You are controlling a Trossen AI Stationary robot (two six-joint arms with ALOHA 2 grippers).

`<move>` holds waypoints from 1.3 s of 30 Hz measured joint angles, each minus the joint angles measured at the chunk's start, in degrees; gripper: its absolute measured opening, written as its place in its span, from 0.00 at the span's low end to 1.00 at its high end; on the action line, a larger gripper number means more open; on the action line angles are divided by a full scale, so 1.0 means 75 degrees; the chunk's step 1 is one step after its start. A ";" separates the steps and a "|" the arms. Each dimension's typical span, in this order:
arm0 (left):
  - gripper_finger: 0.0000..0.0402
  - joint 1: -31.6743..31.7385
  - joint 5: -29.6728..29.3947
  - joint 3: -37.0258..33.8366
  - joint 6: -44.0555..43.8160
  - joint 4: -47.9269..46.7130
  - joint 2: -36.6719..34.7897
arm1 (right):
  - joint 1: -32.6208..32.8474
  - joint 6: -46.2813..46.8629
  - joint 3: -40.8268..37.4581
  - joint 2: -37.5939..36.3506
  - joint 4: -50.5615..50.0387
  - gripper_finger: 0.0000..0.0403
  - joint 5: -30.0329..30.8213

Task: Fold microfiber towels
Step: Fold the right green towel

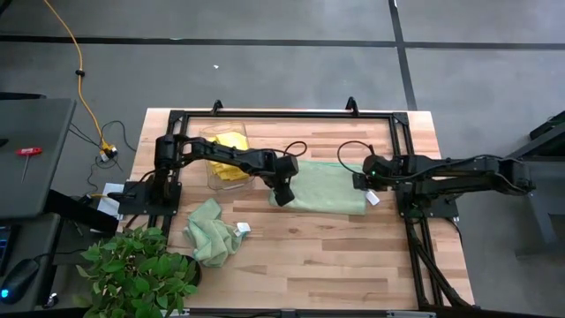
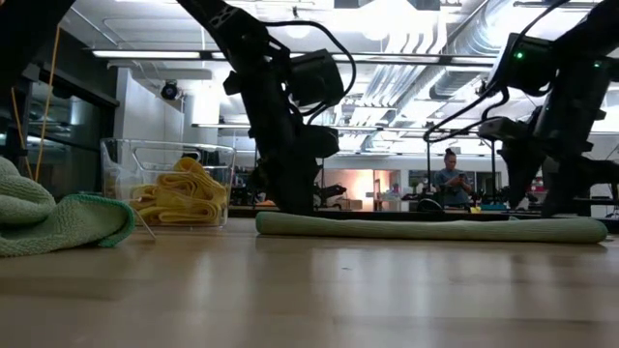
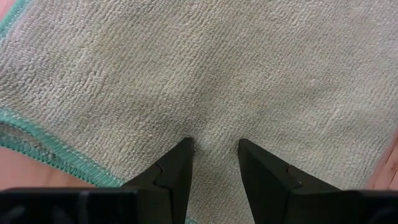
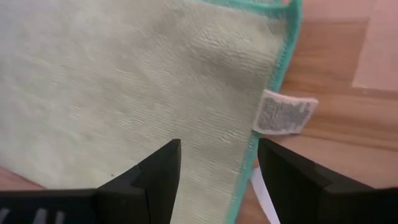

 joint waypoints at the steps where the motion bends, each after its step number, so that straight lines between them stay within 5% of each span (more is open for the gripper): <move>1: 0.30 0.0003 0.0013 0.0001 -0.0001 -0.0003 0.0000 | -0.0002 0.0008 0.0000 0.0000 0.0061 0.51 0.0051; 25: 0.30 0.0465 0.0044 -0.0006 0.1297 -0.0417 -0.0540 | -0.0002 0.0281 0.0000 0.0000 0.0607 0.51 0.0386; 39: 0.30 0.0891 -0.0007 -0.0011 0.2884 -0.3075 -0.1119 | -0.0002 0.0398 0.0000 0.0000 0.0657 0.51 0.0383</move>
